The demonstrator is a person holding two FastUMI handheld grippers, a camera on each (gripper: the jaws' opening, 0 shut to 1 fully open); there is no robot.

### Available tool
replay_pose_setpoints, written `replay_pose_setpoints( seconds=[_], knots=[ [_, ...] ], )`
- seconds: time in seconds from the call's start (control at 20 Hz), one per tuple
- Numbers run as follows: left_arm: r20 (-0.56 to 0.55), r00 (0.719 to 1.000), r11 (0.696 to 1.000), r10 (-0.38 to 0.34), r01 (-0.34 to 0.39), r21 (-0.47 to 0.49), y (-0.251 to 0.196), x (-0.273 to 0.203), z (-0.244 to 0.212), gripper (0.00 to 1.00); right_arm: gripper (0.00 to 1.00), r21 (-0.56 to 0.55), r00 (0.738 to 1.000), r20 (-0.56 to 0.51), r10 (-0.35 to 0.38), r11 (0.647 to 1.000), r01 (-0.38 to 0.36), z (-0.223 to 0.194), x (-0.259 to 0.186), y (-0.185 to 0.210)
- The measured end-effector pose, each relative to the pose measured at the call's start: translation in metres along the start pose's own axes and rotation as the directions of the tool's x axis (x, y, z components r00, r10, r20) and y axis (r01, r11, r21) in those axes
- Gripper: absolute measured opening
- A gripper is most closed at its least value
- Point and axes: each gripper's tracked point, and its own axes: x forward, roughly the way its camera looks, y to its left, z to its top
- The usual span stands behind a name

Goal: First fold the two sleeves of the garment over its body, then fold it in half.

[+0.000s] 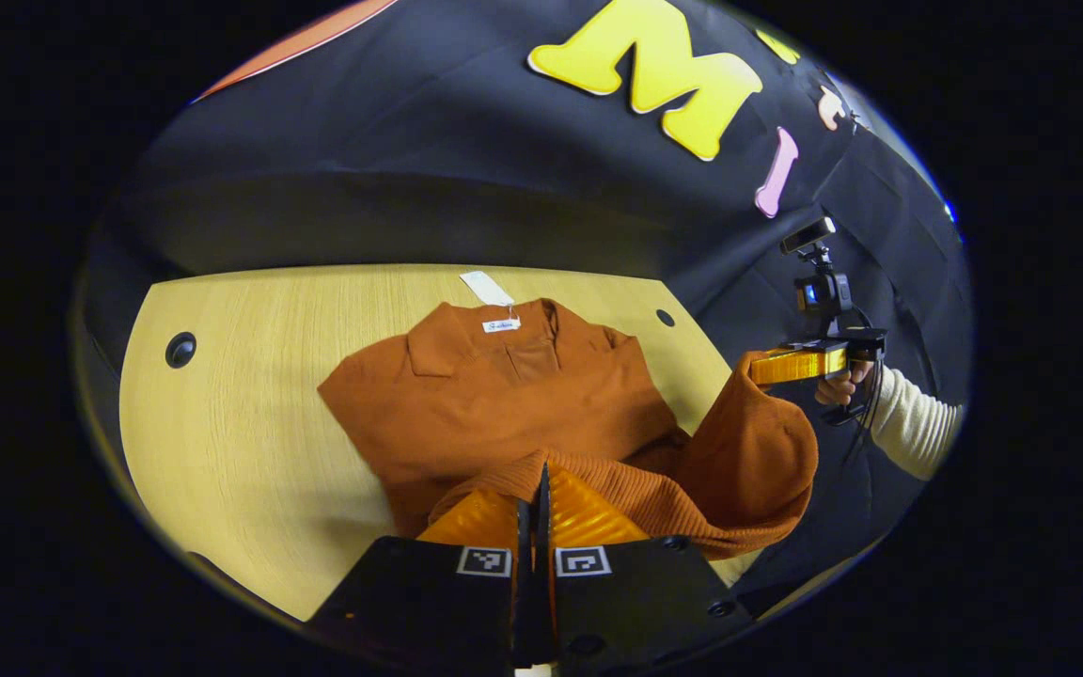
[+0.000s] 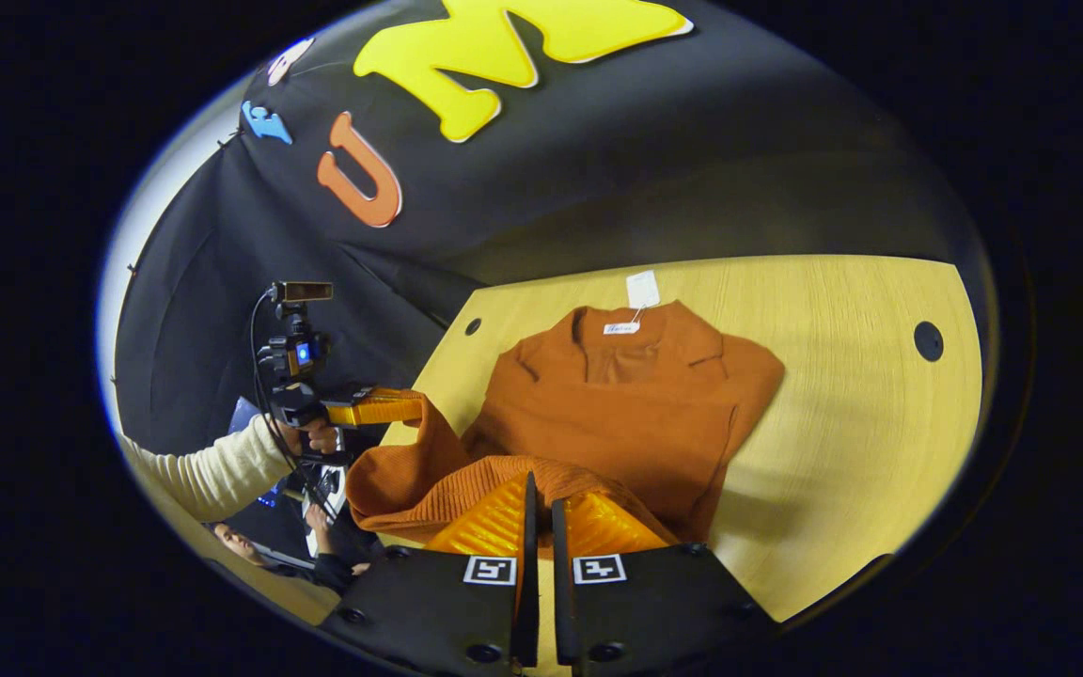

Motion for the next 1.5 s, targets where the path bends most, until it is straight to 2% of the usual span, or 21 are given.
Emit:
replay_pose_setpoints(
  seconds=[0.15, 0.3, 0.4, 0.5, 0.6, 0.8, 0.85, 0.95, 1.1, 1.15, 1.2, 1.25, 1.3, 1.35, 1.4, 1.45, 1.5],
  knots=[
    [0.031, 0.999, 0.999, 0.024, -0.023, -0.043, 0.012, 0.014, 0.02, 0.03, 0.08, 0.012, 0.998, 0.046, -0.032, 0.999, 0.031, 0.027, 0.025, -0.024],
    [0.131, 0.989, 0.995, 0.066, -0.055, -0.084, 0.028, 0.029, 0.062, 0.03, 0.07, 0.018, 0.987, 0.14, -0.077, 0.997, 0.075, 0.065, 0.05, -0.054],
    [0.124, 0.987, 0.992, 0.099, -0.088, -0.093, 0.046, 0.037, 0.063, 0.03, 0.07, 0.063, 0.978, 0.189, -0.092, 0.995, 0.081, 0.086, 0.067, -0.076],
    [0.076, 0.984, 0.986, 0.158, -0.154, -0.065, 0.07, 0.039, 0.05, 0.03, 0.07, 0.115, 0.974, 0.181, -0.134, 0.987, 0.115, 0.082, 0.086, -0.11],
    [0.091, 0.981, 0.982, 0.168, -0.16, -0.097, 0.084, 0.041, 0.051, 0.03, 0.07, 0.19, 0.97, 0.167, -0.174, 0.972, 0.142, 0.076, 0.097, -0.139],
    [0.11, 0.978, 0.976, 0.178, -0.161, -0.147, 0.097, 0.069, 0.05, 0.03, 0.07, 0.319, 0.959, 0.209, -0.192, 0.94, 0.119, 0.072, 0.094, -0.159],
    [0.104, 0.977, 0.974, 0.188, -0.172, -0.147, 0.102, 0.068, 0.048, 0.03, 0.1, 0.352, 0.958, 0.22, -0.186, 0.931, 0.1, 0.072, 0.094, -0.16],
    [0.113, 0.976, 0.971, 0.188, -0.166, -0.174, 0.105, 0.065, 0.048, 0.04, 0.07, 0.415, 0.951, 0.244, -0.192, 0.907, 0.076, 0.076, 0.092, -0.158],
    [0.14, 0.975, 0.969, 0.172, -0.143, -0.199, 0.099, 0.061, 0.052, 0.12, 0.05, 0.451, 0.94, 0.258, -0.221, 0.888, 0.085, 0.074, 0.095, -0.156],
    [0.15, 0.976, 0.969, 0.159, -0.126, -0.211, 0.095, 0.065, 0.056, 0.15, 0.14, 0.462, 0.938, 0.264, -0.225, 0.883, 0.082, 0.074, 0.099, -0.153],
    [0.157, 0.974, 0.968, 0.166, -0.13, -0.214, 0.093, 0.057, 0.055, 0.28, 0.15, 0.465, 0.934, 0.271, -0.233, 0.881, 0.085, 0.074, 0.097, -0.153],
    [0.155, 0.971, 0.967, 0.183, -0.15, -0.207, 0.092, 0.057, 0.057, 0.33, 0.06, 0.47, 0.93, 0.279, -0.238, 0.879, 0.084, 0.075, 0.098, -0.152],
    [0.156, 0.966, 0.964, 0.207, -0.175, -0.199, 0.094, 0.055, 0.058, 0.48, 0.15, 0.482, 0.93, 0.285, -0.233, 0.873, 0.071, 0.078, 0.096, -0.152],
    [0.171, 0.96, 0.962, 0.221, -0.186, -0.198, 0.094, 0.052, 0.063, 0.64, 0.17, 0.495, 0.93, 0.292, -0.224, 0.867, 0.053, 0.084, 0.097, -0.146],
    [0.196, 0.955, 0.961, 0.224, -0.183, -0.206, 0.091, 0.048, 0.07, 0.8, 0.27, 0.497, 0.93, 0.293, -0.224, 0.866, 0.052, 0.085, 0.097, -0.145],
    [0.221, 0.949, 0.96, 0.224, -0.176, -0.217, 0.087, 0.045, 0.076, 0.8, 0.39, 0.494, 0.928, 0.298, -0.224, 0.868, 0.051, 0.083, 0.094, -0.144],
    [0.244, 0.943, 0.96, 0.227, -0.174, -0.219, 0.086, 0.04, 0.082, 0.63, 0.54, 0.491, 0.923, 0.314, -0.221, 0.87, 0.041, 0.087, 0.088, -0.143]
  ],
)
